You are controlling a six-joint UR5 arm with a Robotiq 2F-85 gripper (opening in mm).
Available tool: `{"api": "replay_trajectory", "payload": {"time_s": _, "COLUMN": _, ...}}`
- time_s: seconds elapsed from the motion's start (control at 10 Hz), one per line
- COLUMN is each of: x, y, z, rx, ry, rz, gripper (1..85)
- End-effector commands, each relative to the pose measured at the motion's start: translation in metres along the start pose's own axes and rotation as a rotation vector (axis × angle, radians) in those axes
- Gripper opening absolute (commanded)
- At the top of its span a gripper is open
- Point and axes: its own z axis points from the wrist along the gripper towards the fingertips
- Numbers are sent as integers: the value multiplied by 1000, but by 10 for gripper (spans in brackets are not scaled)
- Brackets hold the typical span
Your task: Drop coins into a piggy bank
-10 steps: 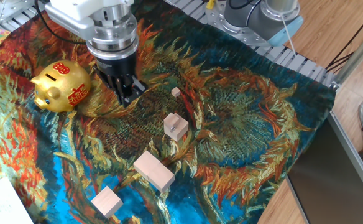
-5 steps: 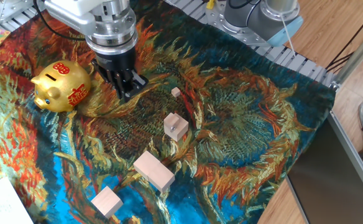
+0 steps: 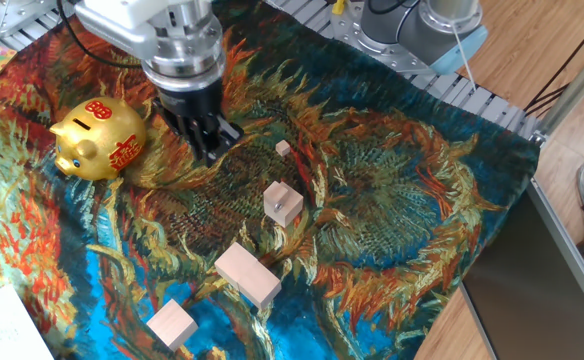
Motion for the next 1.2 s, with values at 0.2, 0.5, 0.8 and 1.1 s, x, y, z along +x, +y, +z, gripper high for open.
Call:
{"api": "replay_trajectory", "payload": {"time_s": 0.2, "x": 4, "y": 4, "z": 3, "rx": 5, "ry": 17, "rz": -96, "gripper": 230}}
{"api": "replay_trajectory", "payload": {"time_s": 0.5, "x": 2, "y": 4, "z": 3, "rx": 3, "ry": 10, "rz": -85, "gripper": 247}}
{"api": "replay_trajectory", "payload": {"time_s": 0.8, "x": -2, "y": 23, "z": 32, "rx": -7, "ry": 17, "rz": -69, "gripper": 250}}
{"api": "replay_trajectory", "payload": {"time_s": 1.1, "x": 6, "y": 22, "z": 38, "rx": -11, "ry": 32, "rz": -51, "gripper": 243}}
